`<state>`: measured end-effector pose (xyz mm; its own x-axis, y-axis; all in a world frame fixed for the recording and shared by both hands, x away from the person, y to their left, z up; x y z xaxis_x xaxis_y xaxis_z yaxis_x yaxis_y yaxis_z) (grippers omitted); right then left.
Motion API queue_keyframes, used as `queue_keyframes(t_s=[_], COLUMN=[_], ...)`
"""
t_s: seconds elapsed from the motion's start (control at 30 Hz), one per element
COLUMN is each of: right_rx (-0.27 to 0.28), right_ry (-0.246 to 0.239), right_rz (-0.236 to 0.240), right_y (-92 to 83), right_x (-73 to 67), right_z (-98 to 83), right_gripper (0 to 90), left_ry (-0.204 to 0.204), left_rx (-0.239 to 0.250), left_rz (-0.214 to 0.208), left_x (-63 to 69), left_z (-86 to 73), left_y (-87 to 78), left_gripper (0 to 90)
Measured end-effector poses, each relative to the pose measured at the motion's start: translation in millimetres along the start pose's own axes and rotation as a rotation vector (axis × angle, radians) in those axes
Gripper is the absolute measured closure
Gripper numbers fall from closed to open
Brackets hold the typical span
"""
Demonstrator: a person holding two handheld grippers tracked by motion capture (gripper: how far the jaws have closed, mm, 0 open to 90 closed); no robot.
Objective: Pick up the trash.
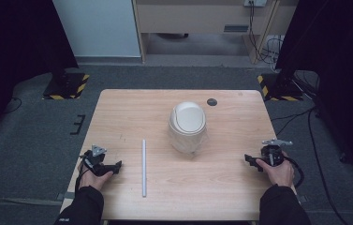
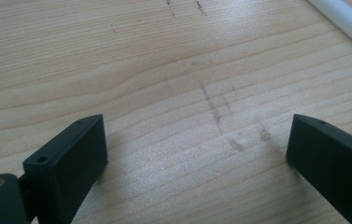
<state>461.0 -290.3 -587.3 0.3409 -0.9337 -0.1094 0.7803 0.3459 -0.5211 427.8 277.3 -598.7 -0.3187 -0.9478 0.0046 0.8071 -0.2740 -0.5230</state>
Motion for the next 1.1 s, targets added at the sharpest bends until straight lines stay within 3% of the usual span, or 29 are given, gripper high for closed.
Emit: queue_keyframes(t_s=[0.2,0.37,0.6,0.9,1.1], right_rx=[0.073,0.103,0.176,0.210,0.253], right_ry=[0.029,0.037,0.042,0.026,0.022], right_rz=[-0.007,0.007,0.028,0.041,0.078], right_y=[-6.4,-9.9,-14.8,-18.6,-25.4], right_x=[4.6,2.6,-5.6,-14.5,-24.8], right_z=[11.4,17.7,34.6,49.7,65.6], right_gripper=[17.9,18.4,17.4,17.1,16.3], left_ry=[0.001,0.003,0.004,0.004,0.006], left_rx=[-0.003,0.008,0.014,0.013,0.013], left_rz=[-0.004,-0.003,-0.001,-0.003,-0.003], left_x=[0.8,2.6,3.0,3.3,3.3], left_z=[-0.2,-1.1,-1.4,-1.4,-1.4], left_y=[-0.1,1.4,1.6,1.8,1.8], left_gripper=[4.3,0.7,0.0,0.0,0.0])
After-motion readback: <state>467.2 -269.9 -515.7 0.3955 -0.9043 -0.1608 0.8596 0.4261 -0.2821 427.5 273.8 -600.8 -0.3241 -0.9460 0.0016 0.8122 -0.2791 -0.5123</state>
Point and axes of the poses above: each handheld gripper's, and its own axes: y roughly forward along the jaws, z roughly out of its top, x roughly to its right, the point moved 9 cm from there along y, roughly forward along the jaws, and after that the axes turned 15 degrees about x, right-handed, at the moved point
